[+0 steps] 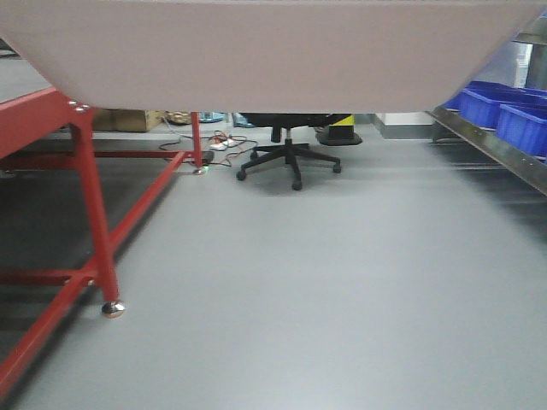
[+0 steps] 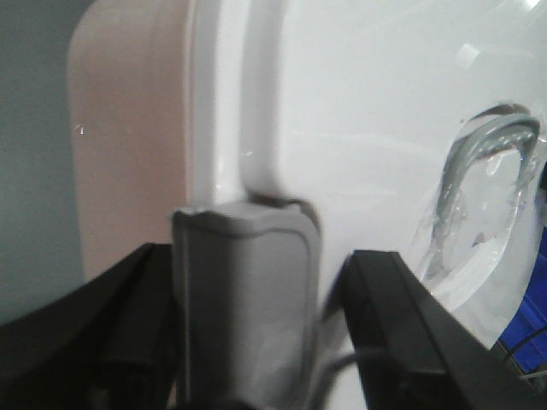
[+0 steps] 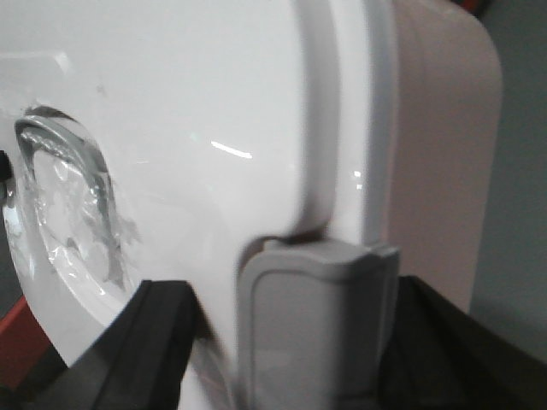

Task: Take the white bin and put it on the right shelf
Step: 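Hold the bin with both grippers while driving past the red table, then hold the bin with both grippers while turning toward the blue-bin shelves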

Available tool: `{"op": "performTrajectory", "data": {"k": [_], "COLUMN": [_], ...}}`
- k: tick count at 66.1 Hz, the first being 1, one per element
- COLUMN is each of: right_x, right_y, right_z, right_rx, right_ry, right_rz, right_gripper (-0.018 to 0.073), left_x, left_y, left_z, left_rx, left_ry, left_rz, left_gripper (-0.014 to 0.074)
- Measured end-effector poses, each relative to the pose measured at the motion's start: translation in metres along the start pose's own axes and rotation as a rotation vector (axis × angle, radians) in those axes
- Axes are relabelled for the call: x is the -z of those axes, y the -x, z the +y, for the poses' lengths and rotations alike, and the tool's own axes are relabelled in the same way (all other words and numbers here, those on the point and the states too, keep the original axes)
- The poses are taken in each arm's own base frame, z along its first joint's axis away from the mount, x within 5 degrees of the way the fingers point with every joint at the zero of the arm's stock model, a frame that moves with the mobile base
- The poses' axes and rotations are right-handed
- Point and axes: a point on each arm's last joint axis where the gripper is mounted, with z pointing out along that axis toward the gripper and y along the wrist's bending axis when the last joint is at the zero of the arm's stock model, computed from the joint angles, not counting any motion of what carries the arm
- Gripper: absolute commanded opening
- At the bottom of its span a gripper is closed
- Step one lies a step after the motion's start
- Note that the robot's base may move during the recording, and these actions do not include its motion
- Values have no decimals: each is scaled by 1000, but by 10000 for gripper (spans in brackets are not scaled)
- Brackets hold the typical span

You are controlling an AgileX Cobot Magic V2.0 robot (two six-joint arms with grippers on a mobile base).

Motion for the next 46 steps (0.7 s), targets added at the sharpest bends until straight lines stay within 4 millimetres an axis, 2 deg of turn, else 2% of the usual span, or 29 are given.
{"op": "performTrajectory", "data": {"k": [46], "right_x": [0], "right_y": [0], "right_z": [0], "right_rx": [0], "right_ry": [0], "right_rz": [0], "right_gripper": [485], "left_x": [0], "left_y": [0], "left_z": [0], "left_rx": [0], "left_ry": [0], "left_rz": [0], "left_gripper": [250]}}
